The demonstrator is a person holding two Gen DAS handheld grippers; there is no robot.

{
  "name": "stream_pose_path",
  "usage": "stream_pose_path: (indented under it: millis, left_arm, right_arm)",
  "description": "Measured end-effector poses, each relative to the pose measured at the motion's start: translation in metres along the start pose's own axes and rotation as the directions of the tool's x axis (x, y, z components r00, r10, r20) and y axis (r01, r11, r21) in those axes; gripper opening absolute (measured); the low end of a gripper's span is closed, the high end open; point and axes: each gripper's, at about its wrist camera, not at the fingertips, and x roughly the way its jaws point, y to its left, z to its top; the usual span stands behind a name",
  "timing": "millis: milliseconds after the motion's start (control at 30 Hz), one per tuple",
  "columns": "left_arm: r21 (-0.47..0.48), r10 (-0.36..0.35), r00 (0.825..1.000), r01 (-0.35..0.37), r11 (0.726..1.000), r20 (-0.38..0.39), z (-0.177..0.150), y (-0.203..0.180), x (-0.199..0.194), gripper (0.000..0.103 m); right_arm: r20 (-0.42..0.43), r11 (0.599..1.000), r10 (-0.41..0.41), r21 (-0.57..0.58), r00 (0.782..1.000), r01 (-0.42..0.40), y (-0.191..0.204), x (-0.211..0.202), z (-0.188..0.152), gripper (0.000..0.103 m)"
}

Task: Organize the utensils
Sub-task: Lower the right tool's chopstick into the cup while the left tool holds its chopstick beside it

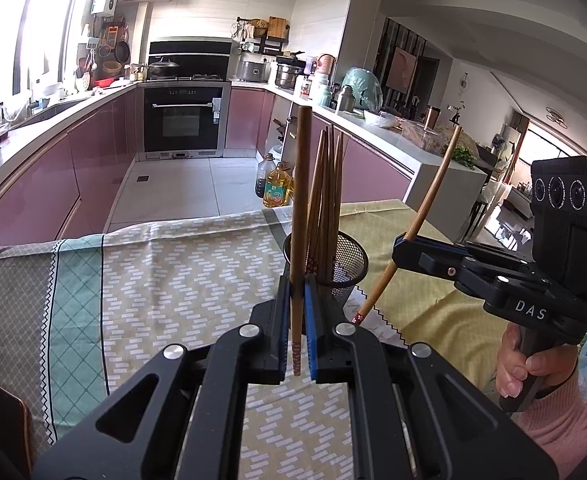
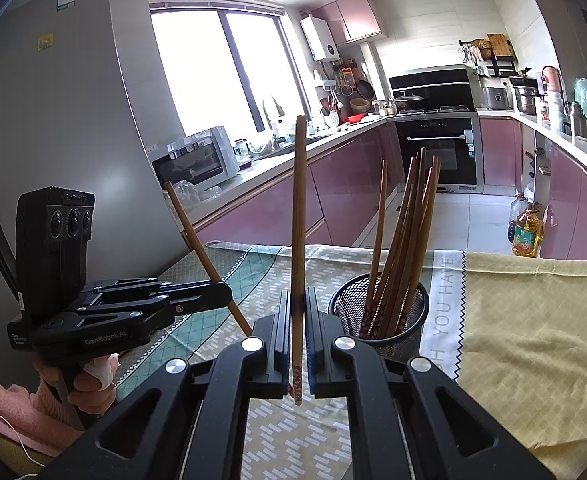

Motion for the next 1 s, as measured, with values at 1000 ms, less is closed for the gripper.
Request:
stream_pose_path:
  millis: [1000]
  left_arm:
    - [0.026, -0.01, 0.999, 0.009, 1.0, 0.03, 0.014, -0.005, 0.002, 0.008]
  right_arm:
    - [0.037, 1.0, -0.005, -0.016, 0.999, 0.005, -0.002, 0.0, 0.014, 0.006]
